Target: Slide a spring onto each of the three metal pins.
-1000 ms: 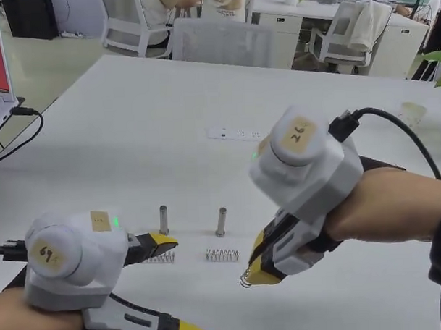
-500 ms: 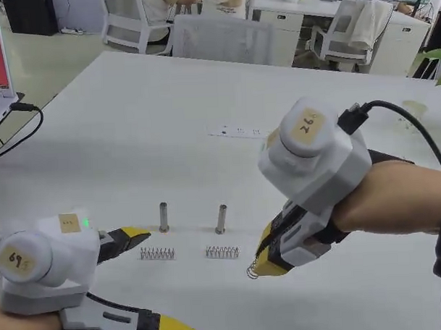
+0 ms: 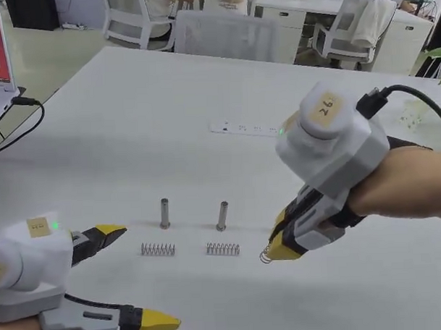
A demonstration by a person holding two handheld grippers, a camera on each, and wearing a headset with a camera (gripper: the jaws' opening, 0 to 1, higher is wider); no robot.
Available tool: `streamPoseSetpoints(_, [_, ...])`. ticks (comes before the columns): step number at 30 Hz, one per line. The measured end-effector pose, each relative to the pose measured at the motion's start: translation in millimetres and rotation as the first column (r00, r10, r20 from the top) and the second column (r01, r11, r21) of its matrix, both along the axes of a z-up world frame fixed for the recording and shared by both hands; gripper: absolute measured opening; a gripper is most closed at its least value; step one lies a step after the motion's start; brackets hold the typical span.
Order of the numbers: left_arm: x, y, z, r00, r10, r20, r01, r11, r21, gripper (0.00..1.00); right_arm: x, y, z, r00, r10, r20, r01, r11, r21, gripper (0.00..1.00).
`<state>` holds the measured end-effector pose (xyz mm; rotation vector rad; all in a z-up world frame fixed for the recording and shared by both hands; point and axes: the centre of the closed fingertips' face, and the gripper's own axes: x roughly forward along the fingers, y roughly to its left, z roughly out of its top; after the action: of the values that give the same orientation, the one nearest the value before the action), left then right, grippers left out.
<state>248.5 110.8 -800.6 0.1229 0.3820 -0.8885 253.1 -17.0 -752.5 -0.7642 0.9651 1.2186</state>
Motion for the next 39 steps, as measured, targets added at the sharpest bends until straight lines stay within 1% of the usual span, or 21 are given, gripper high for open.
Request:
streamPoseSetpoints(10, [3.0, 2.1, -0.3, 1.0, 0.025, 0.005, -0.025, 1.0, -0.013, 0.98, 22.0, -17.5, 14.7, 0.998, -0.057, 0.031, 0.057, 0.998, 0.006, 0.08])
streamPoseSetpoints(13, [4.2, 2.7, 0.0, 1.0, 0.03, 0.004, -0.03, 0.999, -0.016, 0.98, 30.9, -24.8, 18.9, 0.996, -0.077, 0.045, 0.077, 0.997, 0.002, 0.08])
streamPoseSetpoints(16, [4.4, 3.2, -0.3, 1.0, 0.031, 0.003, -0.031, 0.999, -0.018, 0.98, 39.4, -30.6, 20.8, 0.994, -0.094, 0.049, 0.094, 0.996, -0.003, 0.08])
streamPoseSetpoints(19, [4.3, 3.8, -1.0, 1.0, 0.031, 0.003, -0.031, 0.999, -0.015, 0.98, 48.2, -36.5, 18.4, 0.993, -0.105, 0.057, 0.106, 0.994, -0.022, 0.08])
streamPoseSetpoints(23, [4.1, 3.7, -0.5, 1.0, 0.031, 0.005, -0.031, 0.999, -0.016, 0.98, 56.9, -40.9, 14.3, 0.992, -0.117, 0.049, 0.119, 0.992, -0.037, 0.08])
streamPoseSetpoints(26, [4.0, 4.1, -0.8, 1.0, 0.031, 0.004, -0.031, 0.999, -0.014, 0.98, 65.2, -44.3, 10.6, 0.991, -0.119, 0.057, 0.123, 0.991, -0.061, 0.08])
streamPoseSetpoints(29, [4.1, 4.8, -1.2, 0.999, 0.033, 0.002, -0.033, 0.999, -0.014, 0.98, 72.1, -44.9, 8.4, 0.991, -0.126, 0.051, 0.129, 0.99, -0.063, 0.08])
streamPoseSetpoints(32, [4.1, 5.2, -1.6, 0.999, 0.036, 0.0, -0.036, 0.999, -0.015, 0.98, 80.7, -47.2, 4.8, 0.99, -0.131, 0.054, 0.135, 0.988, -0.077, 0.08])
streamPoseSetpoints(33, [3.9, 5.3, -2.1, 0.999, 0.035, -0.002, -0.035, 0.999, -0.015, 0.98, 83.6, -47.8, 3.1, 0.989, -0.139, 0.042, 0.142, 0.987, -0.077, 0.08])
streamPoseSetpoints(39, [5.5, 6.3, -2.1, 0.999, 0.041, -0.002, -0.041, 0.999, -0.016, 0.98, 100.1, -51.0, -5.1, 0.986, -0.164, 0.033, 0.166, 0.983, -0.084, 0.08])
